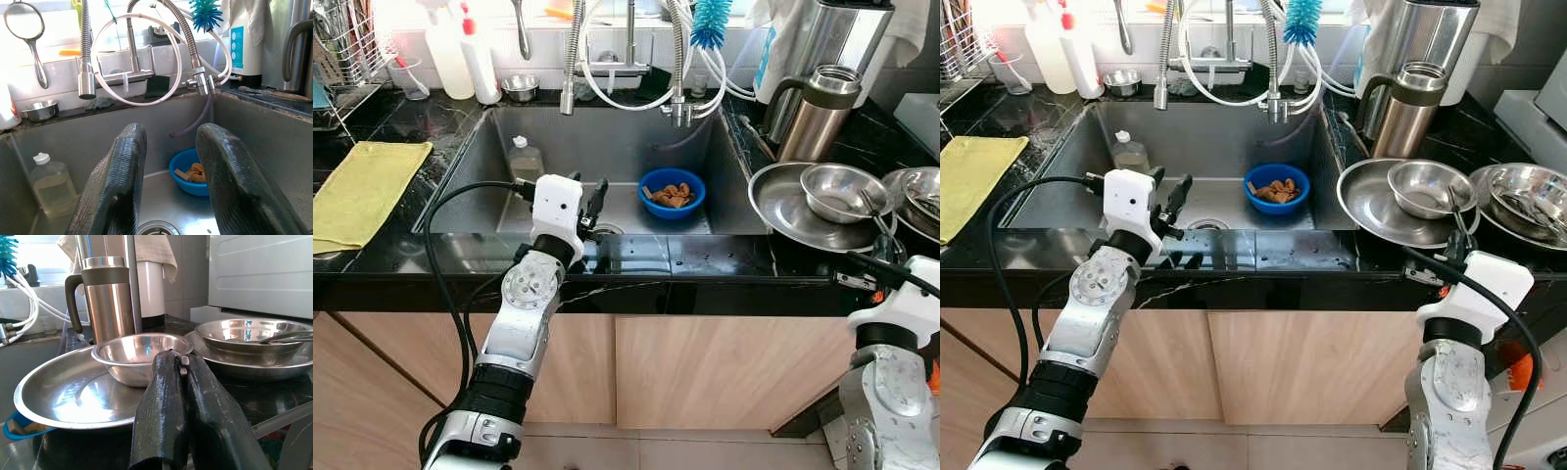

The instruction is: Kitchen organization

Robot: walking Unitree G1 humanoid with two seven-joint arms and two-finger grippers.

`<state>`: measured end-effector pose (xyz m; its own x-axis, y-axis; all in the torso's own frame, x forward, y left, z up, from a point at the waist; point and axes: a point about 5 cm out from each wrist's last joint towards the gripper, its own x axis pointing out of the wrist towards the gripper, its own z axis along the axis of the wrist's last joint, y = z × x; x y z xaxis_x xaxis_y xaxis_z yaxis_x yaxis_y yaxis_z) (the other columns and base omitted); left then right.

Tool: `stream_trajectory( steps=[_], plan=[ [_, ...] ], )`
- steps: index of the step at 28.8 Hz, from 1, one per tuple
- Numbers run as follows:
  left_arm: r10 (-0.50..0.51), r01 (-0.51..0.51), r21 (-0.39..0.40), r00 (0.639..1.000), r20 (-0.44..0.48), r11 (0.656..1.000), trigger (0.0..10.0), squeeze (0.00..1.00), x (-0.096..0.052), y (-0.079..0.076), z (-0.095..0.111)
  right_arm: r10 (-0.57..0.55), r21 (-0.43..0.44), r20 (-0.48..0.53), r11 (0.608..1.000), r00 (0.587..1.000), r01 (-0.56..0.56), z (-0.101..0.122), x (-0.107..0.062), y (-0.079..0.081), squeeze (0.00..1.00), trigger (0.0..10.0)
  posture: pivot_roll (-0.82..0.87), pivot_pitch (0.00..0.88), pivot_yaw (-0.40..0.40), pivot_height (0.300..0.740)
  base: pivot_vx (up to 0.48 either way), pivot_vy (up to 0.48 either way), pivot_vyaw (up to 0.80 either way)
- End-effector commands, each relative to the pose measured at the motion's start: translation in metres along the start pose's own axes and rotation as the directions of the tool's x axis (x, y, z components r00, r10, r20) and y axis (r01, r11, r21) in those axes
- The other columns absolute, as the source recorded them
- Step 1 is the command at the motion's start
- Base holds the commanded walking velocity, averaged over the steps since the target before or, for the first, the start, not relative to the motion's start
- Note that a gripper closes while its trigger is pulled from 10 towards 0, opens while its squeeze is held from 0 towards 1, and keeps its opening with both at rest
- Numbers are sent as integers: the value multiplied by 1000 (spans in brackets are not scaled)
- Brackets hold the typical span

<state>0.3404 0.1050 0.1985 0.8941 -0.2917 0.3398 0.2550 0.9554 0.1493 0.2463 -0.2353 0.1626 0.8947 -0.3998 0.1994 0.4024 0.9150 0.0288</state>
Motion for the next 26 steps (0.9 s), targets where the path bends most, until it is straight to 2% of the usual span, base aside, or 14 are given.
stream_trajectory(
  steps=[1,2,3,4,10,11,15,23,25,26],
  plan=[
    [11,-11,6,1000,8,1000,10000,0,-1,2,1,-5,4,25,1000,1000,5,5,2,0,0,902,55,88,-7,740,0,0,0],
    [11,-11,6,1000,8,1000,10000,0,-1,2,1,-5,4,25,1000,1000,5,5,2,0,0,902,55,88,-7,740,0,0,0],
    [14,-14,9,1000,10,1000,10000,0,-1,3,2,11,11,32,1000,999,-11,7,3,2,0,9176,57,88,-8,740,0,0,0],
    [16,-16,11,1000,11,1000,10000,0,0,4,2,20,18,39,1000,999,-20,8,3,4,0,10000,56,88,-7,740,0,0,0],
    [20,-20,13,1000,12,1000,10000,0,0,4,2,78,41,90,996,993,-82,21,5,14,0,10000,53,88,-5,740,0,0,0],
    [20,-20,13,1000,14,1000,10000,0,0,4,3,106,78,119,990,987,-115,30,6,19,0,10000,53,85,-5,740,0,0,0],
    [21,-21,14,1000,18,1000,10000,0,0,3,4,164,107,150,978,975,-181,39,6,29,0,10000,54,85,-7,740,0,0,0],
    [16,-16,-16,1000,23,1000,10000,0,2,2,6,327,135,223,922,918,-362,58,-1,55,0,10000,52,79,-9,740,0,0,0],
    [9,-8,-38,1000,18,999,10000,0,4,0,7,346,173,234,905,909,-389,60,-2,58,0,10000,52,74,-11,740,0,0,0],
    [11,-10,-64,1000,13,998,10000,0,5,-2,7,353,274,241,869,904,-412,59,-4,60,0,10000,52,71,-12,740,0,0,0]
  ],
)
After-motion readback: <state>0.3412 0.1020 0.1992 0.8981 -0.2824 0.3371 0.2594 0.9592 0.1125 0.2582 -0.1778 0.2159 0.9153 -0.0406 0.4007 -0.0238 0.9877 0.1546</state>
